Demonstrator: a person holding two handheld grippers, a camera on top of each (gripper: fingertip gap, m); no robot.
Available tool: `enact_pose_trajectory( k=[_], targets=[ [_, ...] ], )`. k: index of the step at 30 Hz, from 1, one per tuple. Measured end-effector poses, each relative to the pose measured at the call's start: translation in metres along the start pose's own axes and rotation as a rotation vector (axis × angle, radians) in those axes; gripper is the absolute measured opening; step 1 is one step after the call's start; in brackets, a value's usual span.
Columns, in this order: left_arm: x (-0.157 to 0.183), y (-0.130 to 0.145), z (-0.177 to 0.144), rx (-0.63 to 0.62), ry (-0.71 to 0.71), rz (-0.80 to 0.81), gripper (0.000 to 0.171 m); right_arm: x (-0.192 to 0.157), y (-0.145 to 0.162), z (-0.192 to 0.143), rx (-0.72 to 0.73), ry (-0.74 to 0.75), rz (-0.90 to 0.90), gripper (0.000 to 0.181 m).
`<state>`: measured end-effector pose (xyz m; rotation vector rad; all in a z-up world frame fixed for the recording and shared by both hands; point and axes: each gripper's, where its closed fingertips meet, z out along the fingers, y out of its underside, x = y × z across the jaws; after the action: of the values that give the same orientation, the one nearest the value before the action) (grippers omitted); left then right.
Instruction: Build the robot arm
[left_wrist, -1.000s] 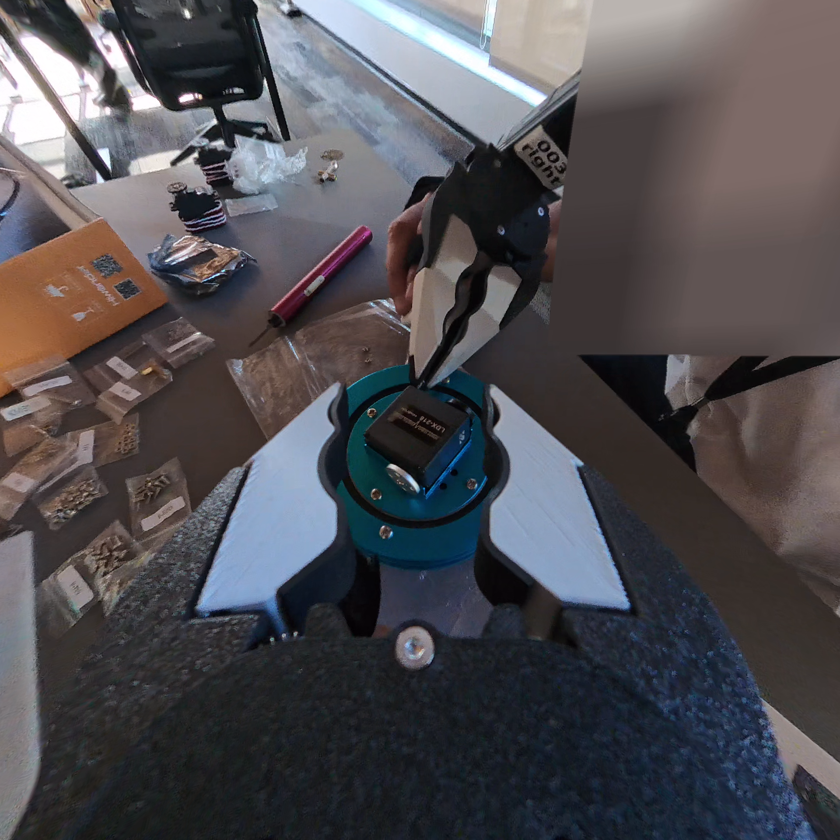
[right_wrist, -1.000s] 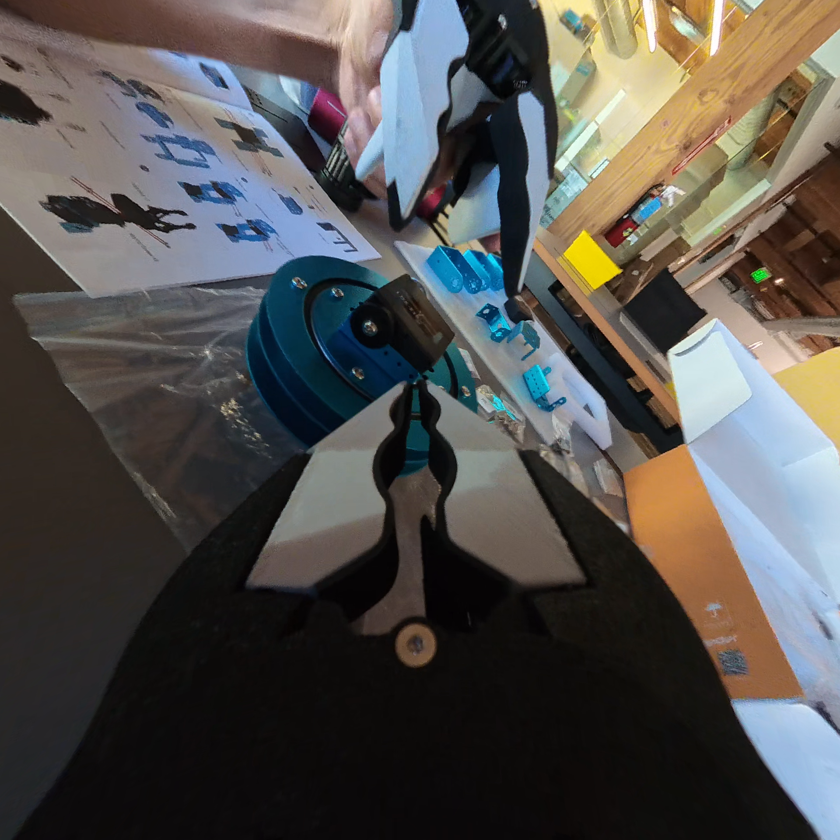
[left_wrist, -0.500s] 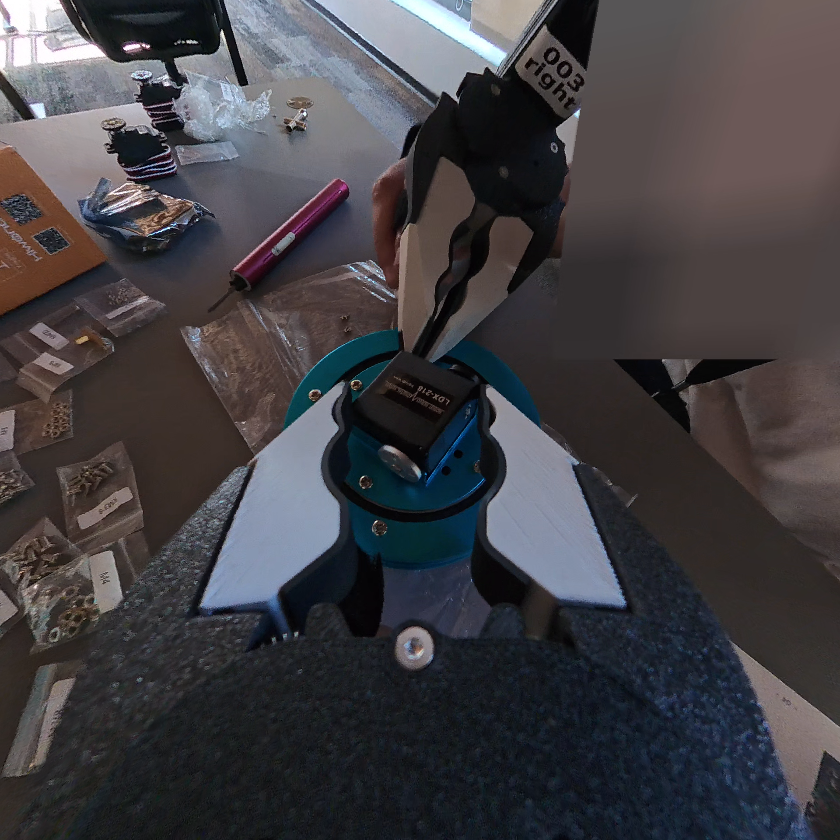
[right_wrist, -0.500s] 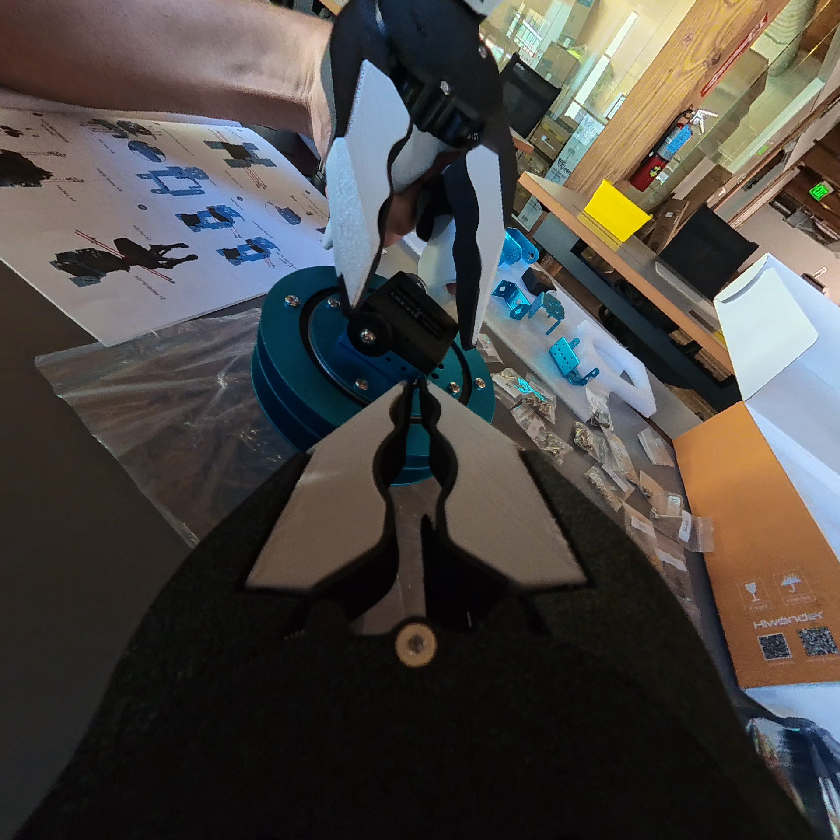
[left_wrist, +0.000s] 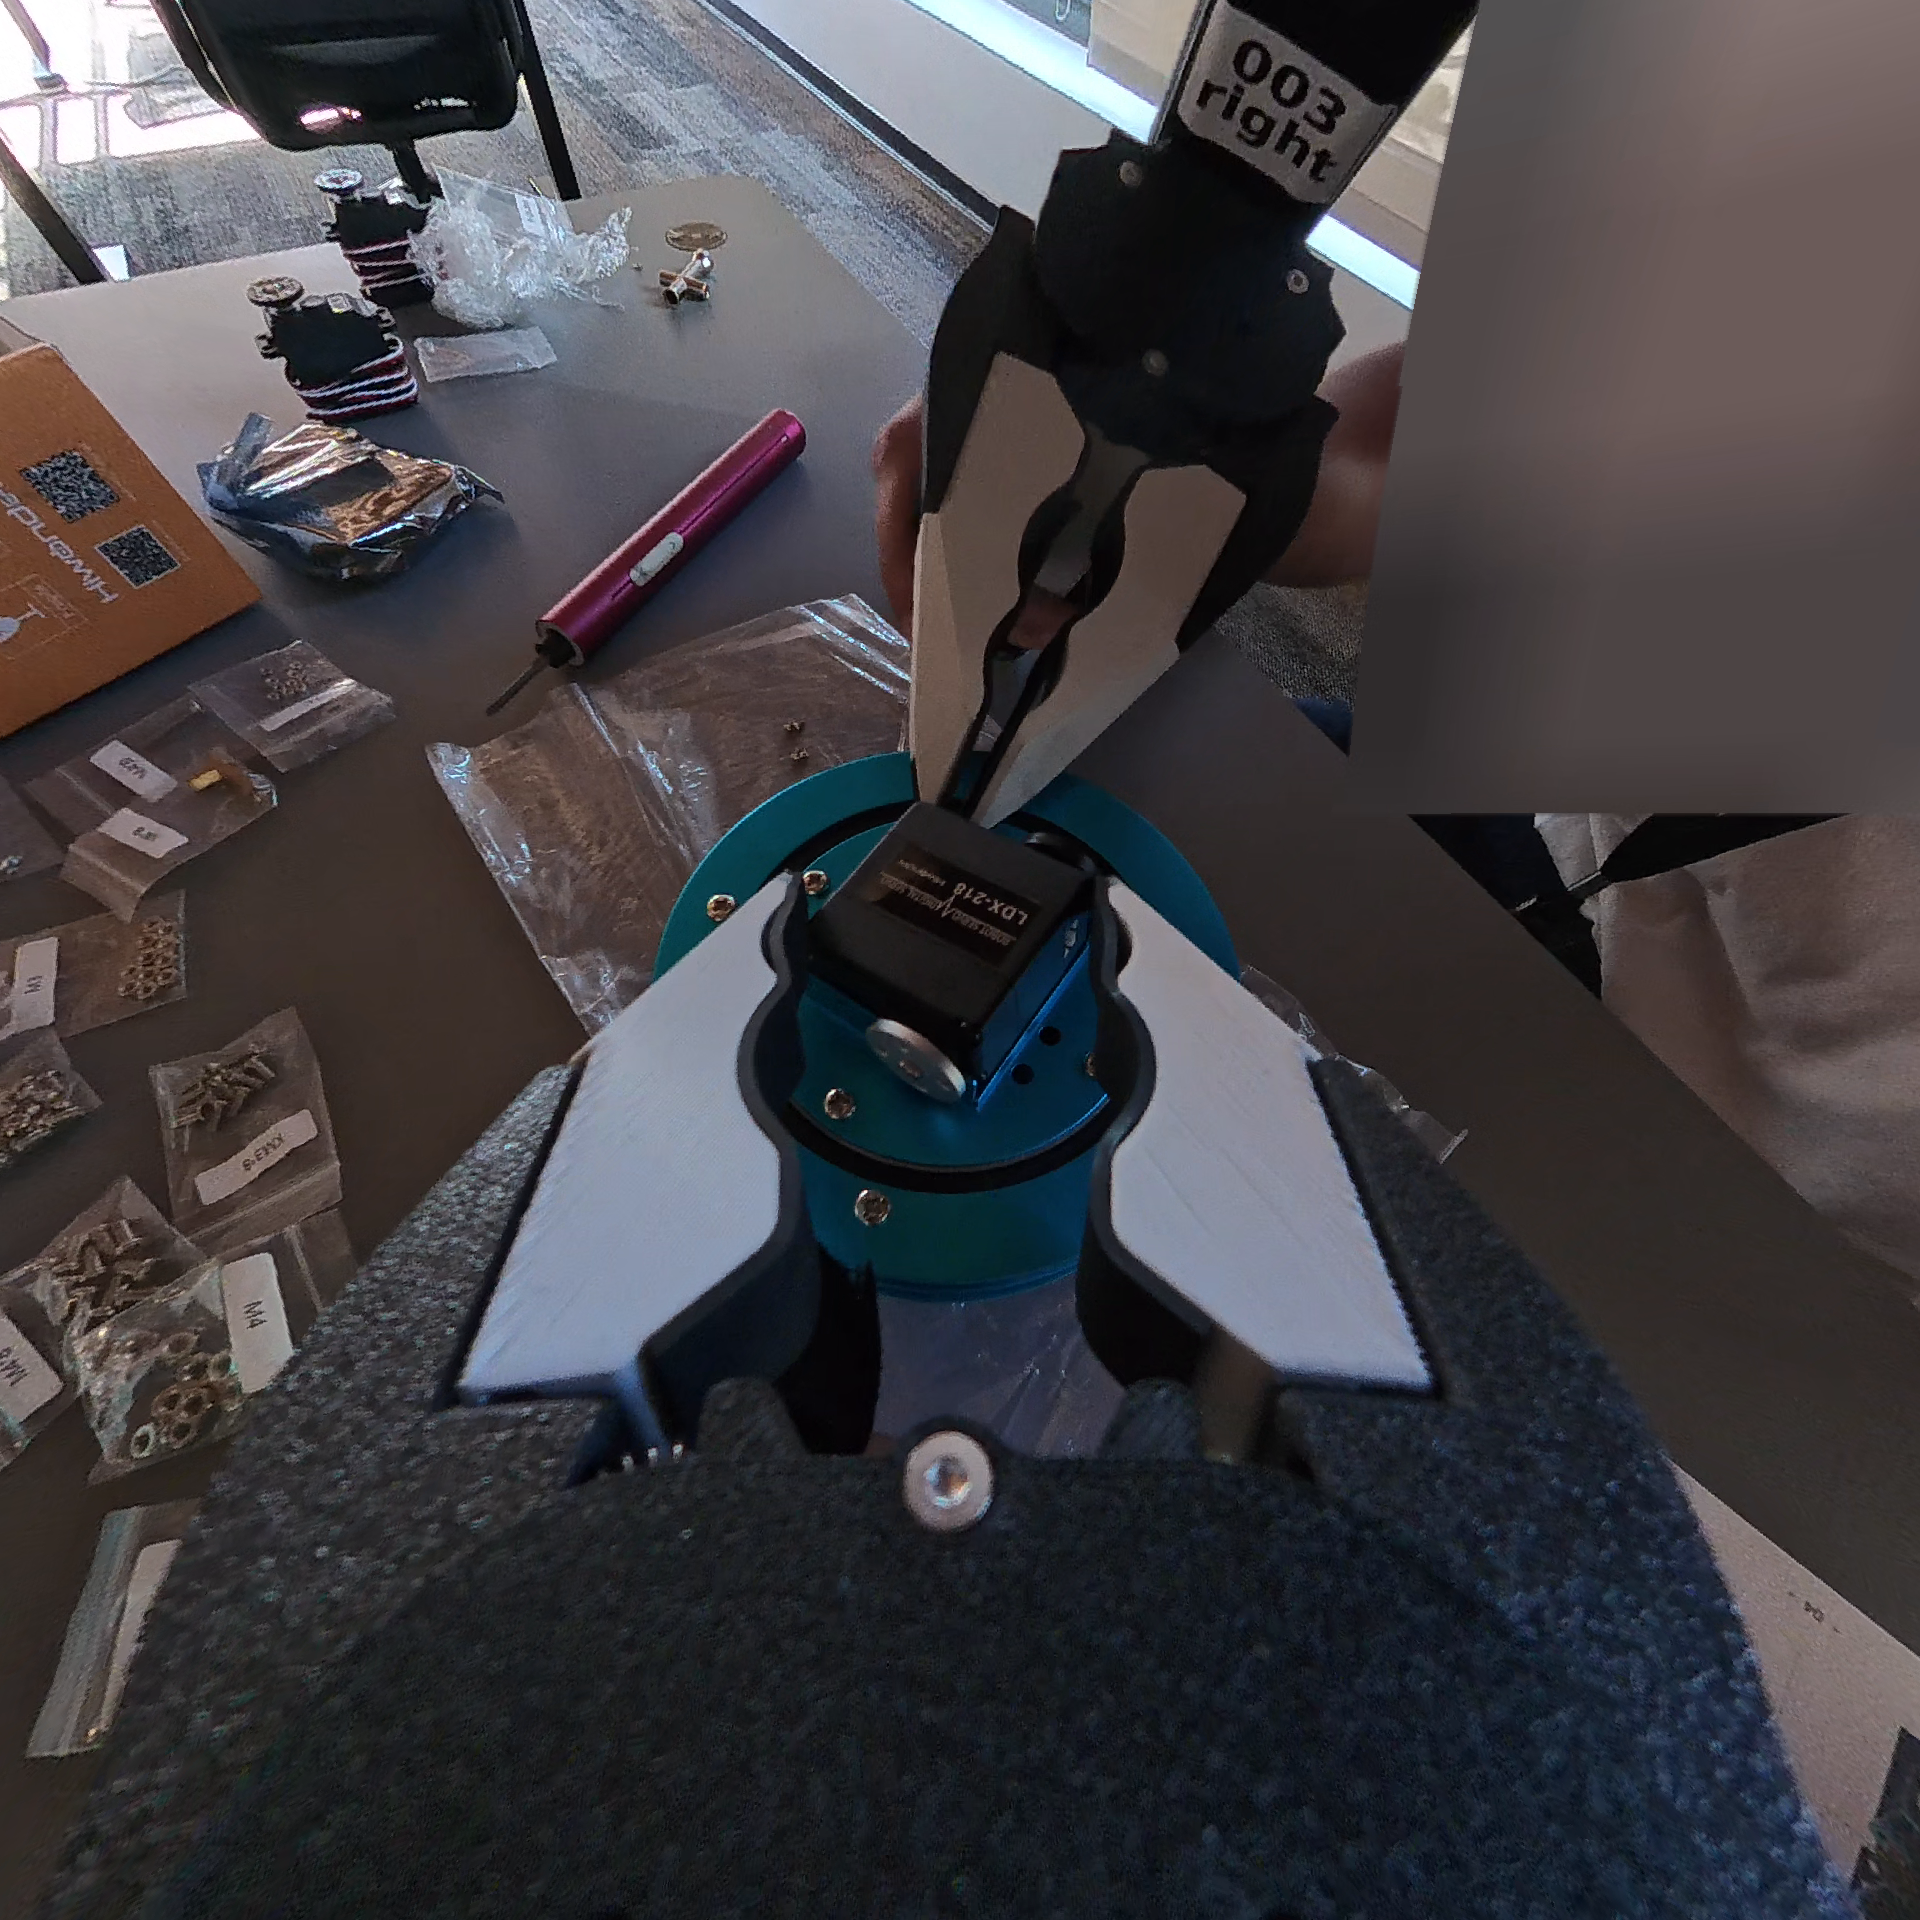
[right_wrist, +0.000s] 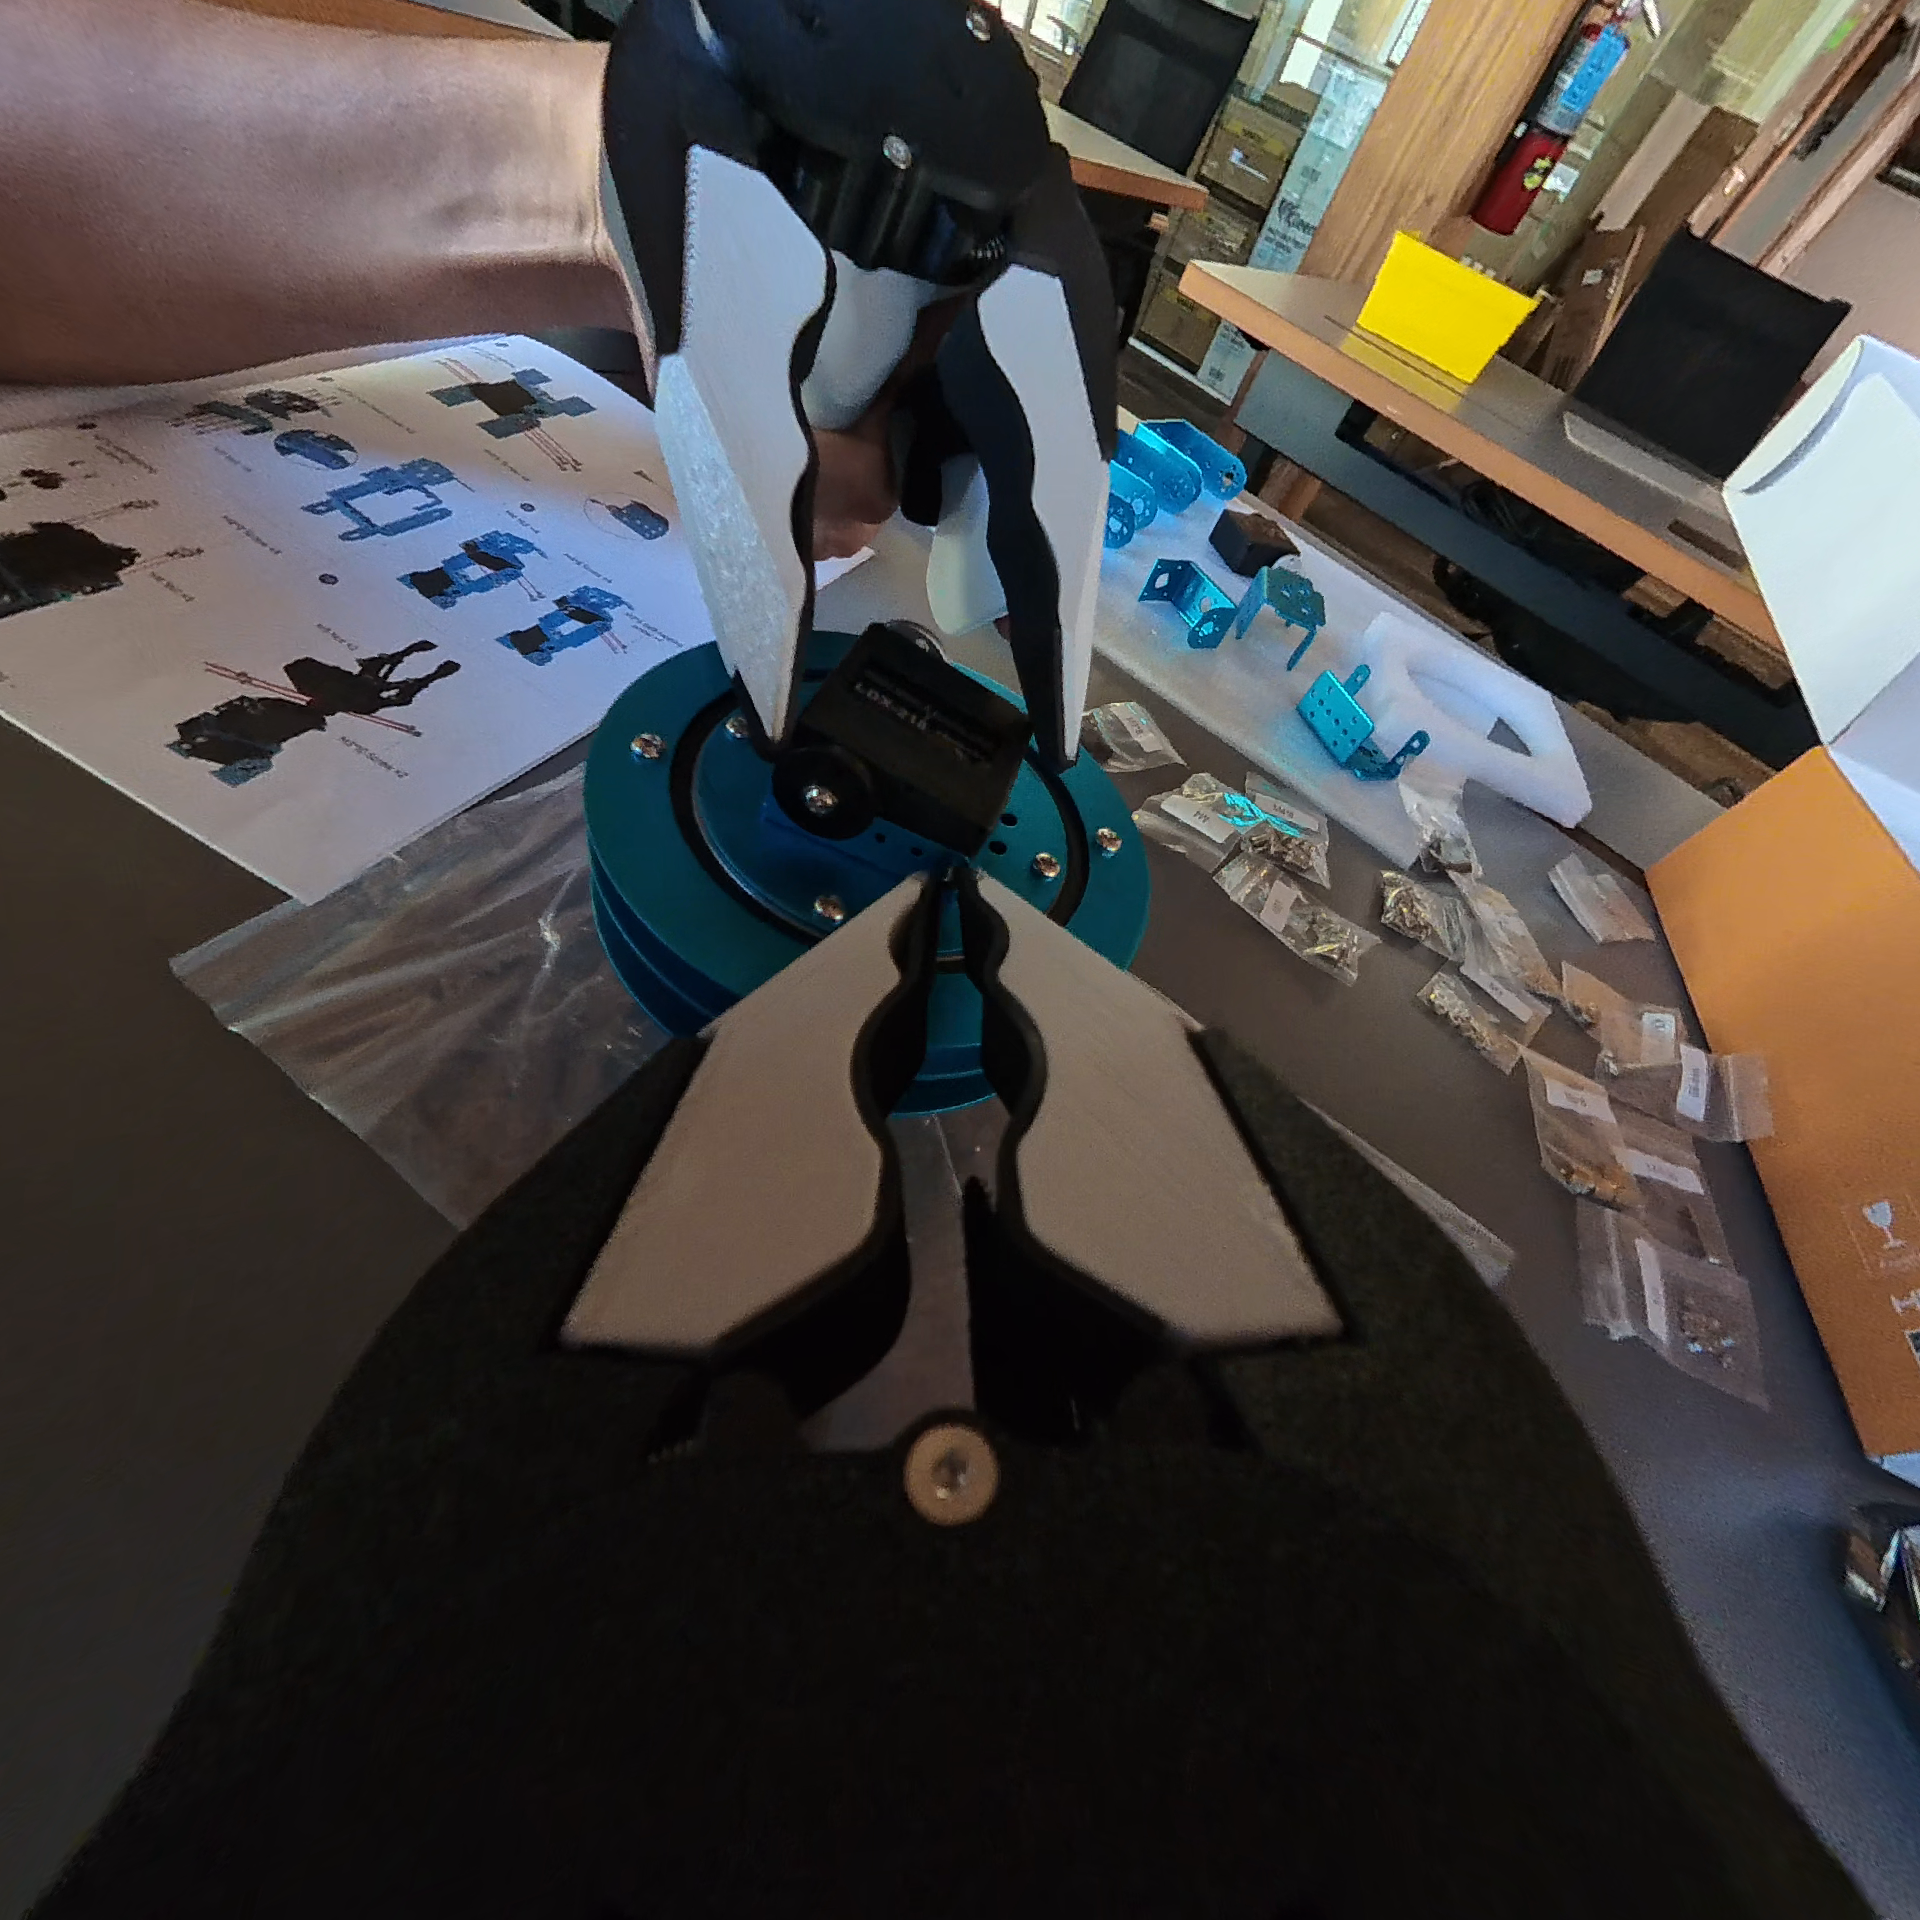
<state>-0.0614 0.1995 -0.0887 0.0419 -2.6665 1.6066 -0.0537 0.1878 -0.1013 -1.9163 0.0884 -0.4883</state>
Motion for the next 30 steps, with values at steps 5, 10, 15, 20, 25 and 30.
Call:
enact_pose_trajectory(
  k=[5,10,15,20,25,30],
  targets=[
    [0.001,0.000,0.000,-0.002,0.001,0.005,0.054,0.000,-0.001,0.000,0.000,-0.005,0.050,0.001],
    [0.000,0.000,0.000,0.002,0.004,0.002,0.053,0.000,-0.002,0.001,0.005,-0.031,0.081,0.005],
    [0.000,0.000,0.000,-0.002,0.002,0.006,0.053,0.000,-0.004,0.001,0.011,-0.052,0.098,0.007],
    [0.000,0.000,0.000,-0.001,0.004,0.007,0.053,0.017,-0.021,-0.022,0.102,-0.195,0.177,0.012],
    [0.001,-0.003,-0.003,0.019,0.014,-0.003,0.049,0.023,-0.008,-0.028,-0.005,-0.445,0.175,0.020],
    [0.000,-0.003,-0.009,0.023,0.018,-0.016,0.045,0.013,-0.003,-0.016,-0.041,-0.604,0.114,0.024]
  ],
)
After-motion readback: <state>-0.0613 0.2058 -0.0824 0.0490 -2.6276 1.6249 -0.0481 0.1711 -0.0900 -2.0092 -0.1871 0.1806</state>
